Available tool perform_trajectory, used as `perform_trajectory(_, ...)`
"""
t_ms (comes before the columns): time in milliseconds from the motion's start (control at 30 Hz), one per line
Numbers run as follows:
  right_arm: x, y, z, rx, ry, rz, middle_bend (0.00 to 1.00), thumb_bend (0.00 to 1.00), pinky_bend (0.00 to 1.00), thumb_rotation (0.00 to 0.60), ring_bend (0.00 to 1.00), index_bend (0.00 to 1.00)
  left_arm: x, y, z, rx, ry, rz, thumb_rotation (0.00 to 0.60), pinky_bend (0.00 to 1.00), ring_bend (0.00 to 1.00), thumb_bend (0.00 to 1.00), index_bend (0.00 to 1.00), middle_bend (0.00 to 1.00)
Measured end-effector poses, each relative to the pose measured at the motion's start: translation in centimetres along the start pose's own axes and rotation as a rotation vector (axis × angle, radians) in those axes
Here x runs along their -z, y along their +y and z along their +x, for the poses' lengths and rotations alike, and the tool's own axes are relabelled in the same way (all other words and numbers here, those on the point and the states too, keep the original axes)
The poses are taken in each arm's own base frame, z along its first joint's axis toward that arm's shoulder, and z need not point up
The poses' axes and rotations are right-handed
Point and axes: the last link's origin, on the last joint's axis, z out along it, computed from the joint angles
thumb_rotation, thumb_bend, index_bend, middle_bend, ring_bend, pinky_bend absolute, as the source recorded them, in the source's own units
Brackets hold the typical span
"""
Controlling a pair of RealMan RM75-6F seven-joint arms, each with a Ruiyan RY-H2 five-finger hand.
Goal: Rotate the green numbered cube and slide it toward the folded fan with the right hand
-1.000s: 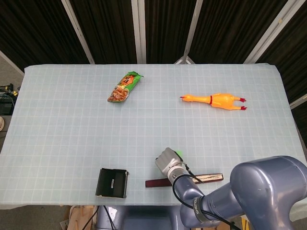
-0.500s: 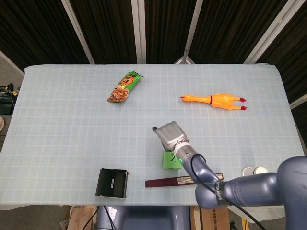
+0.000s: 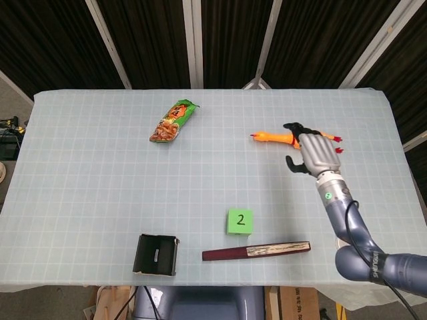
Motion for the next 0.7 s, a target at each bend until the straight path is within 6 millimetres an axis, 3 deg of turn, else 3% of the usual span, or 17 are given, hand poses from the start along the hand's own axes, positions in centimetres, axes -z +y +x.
perform_trajectory(200,3.6,5.8,1.3,-0.009,0.128,-0.051,0.13,0.45,0.16,0.600,0.17,0.14,0.1,0.1,0.0,0.002,-0.001,-0.003,0.600,0.16,0.04,0.26,0.03,0.00)
perform_trajectory(400,8.3,11.6,1.0,-0.017,0.173,-0.143,0.13,0.45,0.14,0.600,0.12,0.14,0.2,0.0,0.1,0.007,-0.002,-0.005,0.600,0.16,0.04,0.26,0.03,0.00)
perform_trajectory(567,11.3,13.8,0.3,0.023,0.220,-0.121,0.13,0.45,0.13,0.600,0.12,0.14,0.2,0.0,0.2,0.014,0.002,-0.006,0.600,0.16,0.04,0.26,0.03,0.00)
perform_trajectory(700,15.1,15.2,-1.1,0.055,0.280,-0.073,0.13,0.42,0.05,0.600,0.12,0.14,0.4,-0.1,0.2,0.018,0.001,-0.009,0.600,0.16,0.04,0.26,0.03,0.00)
